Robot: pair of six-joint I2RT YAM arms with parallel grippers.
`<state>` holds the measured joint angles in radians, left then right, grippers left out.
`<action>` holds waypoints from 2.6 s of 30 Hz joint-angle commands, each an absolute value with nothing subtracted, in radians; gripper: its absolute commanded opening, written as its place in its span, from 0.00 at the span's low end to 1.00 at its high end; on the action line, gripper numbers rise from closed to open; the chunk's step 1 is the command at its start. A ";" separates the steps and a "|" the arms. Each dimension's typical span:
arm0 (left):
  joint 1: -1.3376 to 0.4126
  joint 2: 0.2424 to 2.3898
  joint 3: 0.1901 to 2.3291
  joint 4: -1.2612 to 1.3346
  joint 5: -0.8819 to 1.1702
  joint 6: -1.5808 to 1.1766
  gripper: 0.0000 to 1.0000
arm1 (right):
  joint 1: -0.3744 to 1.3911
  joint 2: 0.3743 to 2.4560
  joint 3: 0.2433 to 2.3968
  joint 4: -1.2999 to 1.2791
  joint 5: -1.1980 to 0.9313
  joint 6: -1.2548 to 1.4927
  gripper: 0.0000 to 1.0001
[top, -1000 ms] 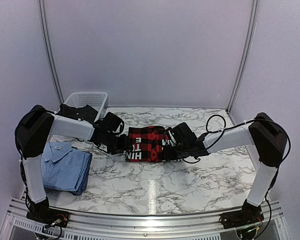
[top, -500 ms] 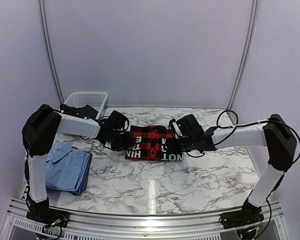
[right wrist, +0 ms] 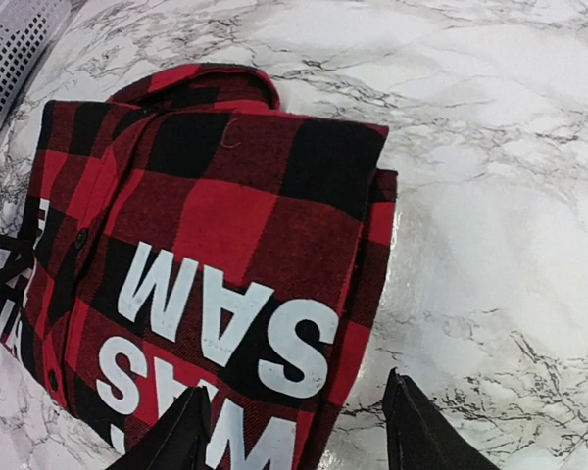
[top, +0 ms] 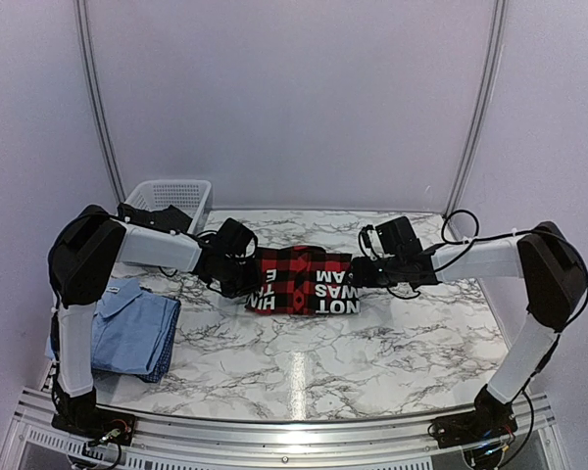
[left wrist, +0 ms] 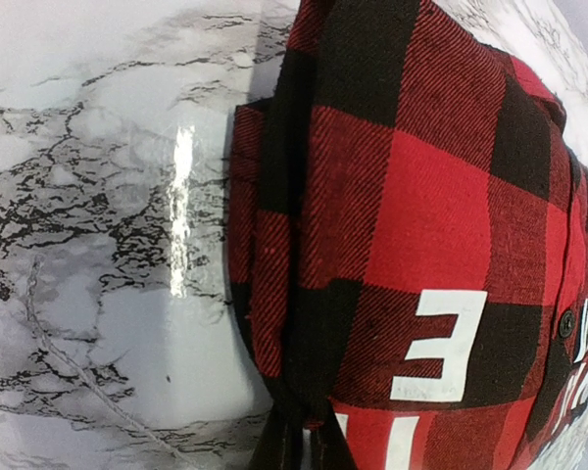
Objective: Fold and stack the long sleeve shirts
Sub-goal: Pick up the square-folded shirt from the center of the board, then turn over the square folded shirt at the center of the board.
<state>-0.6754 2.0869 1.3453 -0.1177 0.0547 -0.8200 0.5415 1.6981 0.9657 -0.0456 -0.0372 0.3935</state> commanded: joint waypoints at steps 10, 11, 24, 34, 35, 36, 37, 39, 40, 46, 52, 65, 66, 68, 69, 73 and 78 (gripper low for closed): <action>-0.683 1.966 1.274 -0.198 0.052 -0.823 0.00 | 0.558 1.706 0.814 0.059 -0.100 0.428 0.43; -0.683 1.947 1.256 -0.198 0.052 -0.821 0.00 | 0.566 1.695 0.795 0.063 -0.100 0.435 0.41; -0.688 1.640 0.983 -0.284 -0.028 -0.755 0.00 | 0.759 1.550 0.710 0.044 -0.069 0.558 0.37; -0.681 1.531 0.955 -0.359 -0.053 -0.695 0.00 | 0.797 1.621 0.855 0.025 -0.051 0.546 0.31; -0.680 1.529 0.958 -0.364 -0.052 -0.690 0.00 | 0.803 1.643 0.877 0.025 -0.049 0.544 0.31; -0.680 1.528 0.962 -0.369 -0.051 -0.685 0.00 | 0.806 1.664 0.895 0.027 -0.045 0.543 0.30; -0.680 1.526 0.965 -0.373 -0.048 -0.679 0.00 | 0.810 1.681 0.911 0.031 -0.043 0.543 0.30; -0.677 1.522 0.969 -0.380 -0.047 -0.673 0.00 | 0.809 1.721 0.945 0.029 -0.032 0.540 0.30; -0.677 1.518 0.969 -0.382 -0.045 -0.670 0.00 | 0.809 1.743 0.963 0.022 -0.026 0.537 0.30; -0.667 1.480 0.980 -0.403 -0.042 -0.650 0.00 | 0.816 1.837 0.992 0.024 -0.021 0.543 0.26; -0.657 1.444 1.007 -0.431 -0.040 -0.624 0.00 | 0.856 1.886 1.020 0.023 -0.020 0.553 0.21; -0.624 1.338 1.091 -0.518 -0.042 -0.572 0.00 | 0.942 2.030 1.155 0.031 -0.044 0.600 0.19; -0.620 1.331 1.097 -0.528 -0.042 -0.565 0.00 | 0.949 2.042 1.169 0.036 -0.052 0.604 0.19; -0.612 1.318 1.109 -0.546 -0.047 -0.548 0.00 | 0.959 2.069 1.196 0.050 -0.076 0.614 0.19; -0.607 1.311 1.114 -0.553 -0.047 -0.540 0.00 | 0.965 2.083 1.211 0.053 -0.088 0.619 0.19; -0.595 1.302 1.121 -0.574 -0.032 -0.513 0.00 | 0.975 2.116 1.239 0.074 -0.111 0.642 0.17; -0.589 1.291 1.132 -0.577 -0.020 -0.500 0.00 | 0.975 2.140 1.253 0.081 -0.124 0.647 0.18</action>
<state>-0.5953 1.3228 1.0969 -0.5564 -0.0345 -0.5331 0.9630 2.0892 1.2320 0.1001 -0.0803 0.6231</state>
